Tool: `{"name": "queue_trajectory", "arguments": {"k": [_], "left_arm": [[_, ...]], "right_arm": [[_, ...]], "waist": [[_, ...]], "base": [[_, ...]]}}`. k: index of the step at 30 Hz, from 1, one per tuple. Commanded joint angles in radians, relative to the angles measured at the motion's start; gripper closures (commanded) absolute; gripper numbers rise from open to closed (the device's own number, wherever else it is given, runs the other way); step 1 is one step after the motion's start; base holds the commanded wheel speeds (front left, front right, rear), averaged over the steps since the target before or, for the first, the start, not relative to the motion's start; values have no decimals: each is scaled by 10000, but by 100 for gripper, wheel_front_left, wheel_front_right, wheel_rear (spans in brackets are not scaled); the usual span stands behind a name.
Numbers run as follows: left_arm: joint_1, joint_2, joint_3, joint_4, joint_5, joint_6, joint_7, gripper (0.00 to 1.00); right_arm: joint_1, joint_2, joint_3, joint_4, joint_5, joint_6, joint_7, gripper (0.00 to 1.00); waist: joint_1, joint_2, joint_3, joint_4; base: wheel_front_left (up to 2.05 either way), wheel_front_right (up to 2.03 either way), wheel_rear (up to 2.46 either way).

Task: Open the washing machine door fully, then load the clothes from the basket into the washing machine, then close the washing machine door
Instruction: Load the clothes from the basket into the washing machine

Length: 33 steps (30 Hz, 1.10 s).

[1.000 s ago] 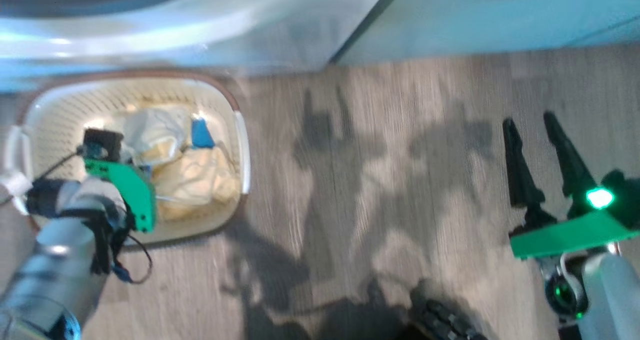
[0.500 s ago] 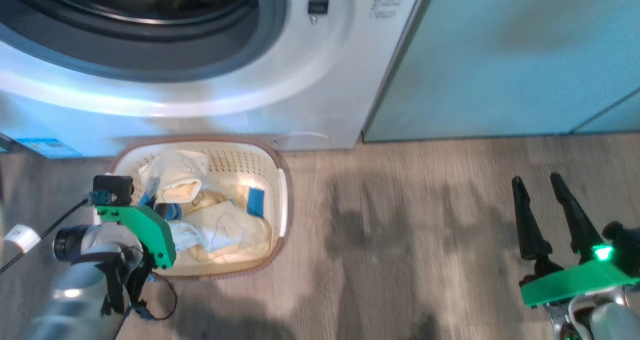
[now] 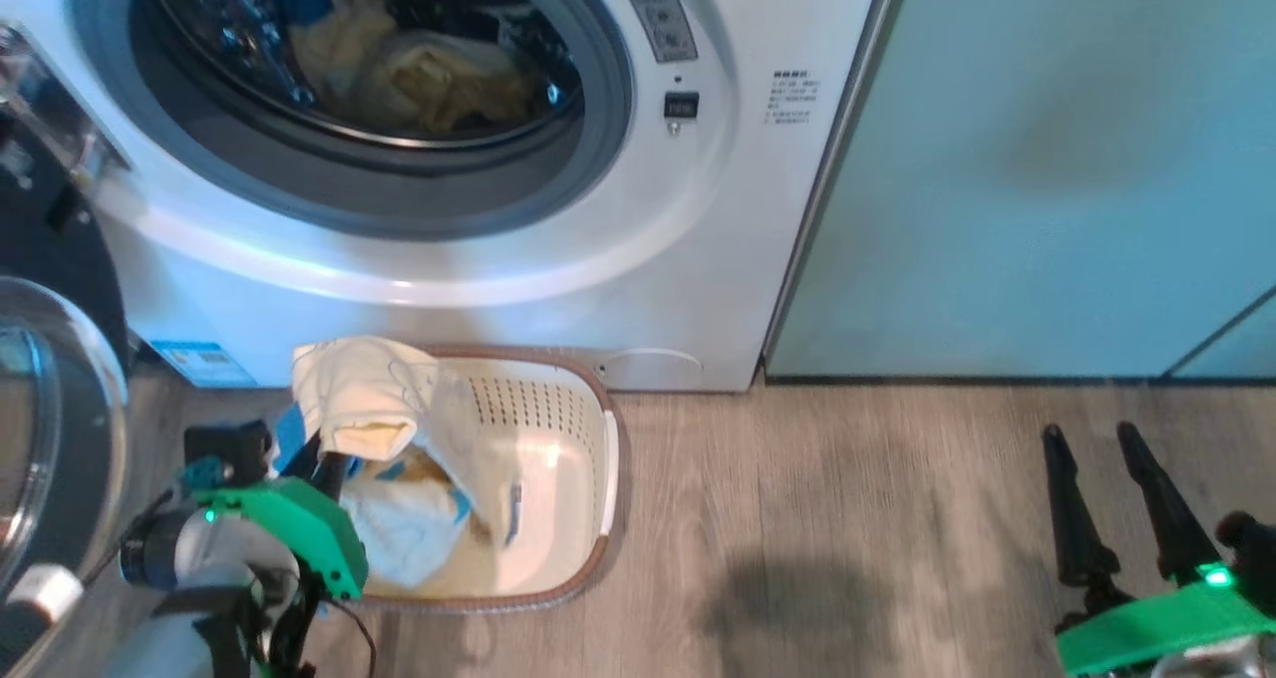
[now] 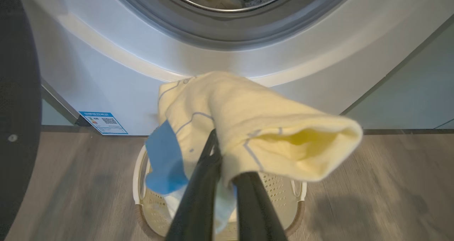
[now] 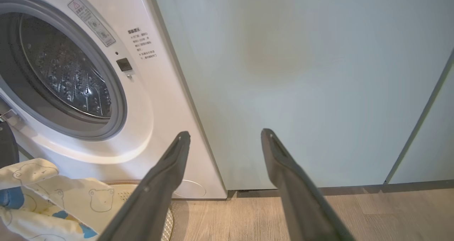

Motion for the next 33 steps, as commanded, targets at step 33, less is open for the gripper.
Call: {"name": "queue_trajectory", "arguments": {"k": [33], "left_arm": [[1388,390,2244,-4780,238,163,842,100]], "right_arm": [[351,-208,209,-340,156,39,-95,0]], "waist": [[1,-1,-692,105]], "base": [[0,0,0]]}}
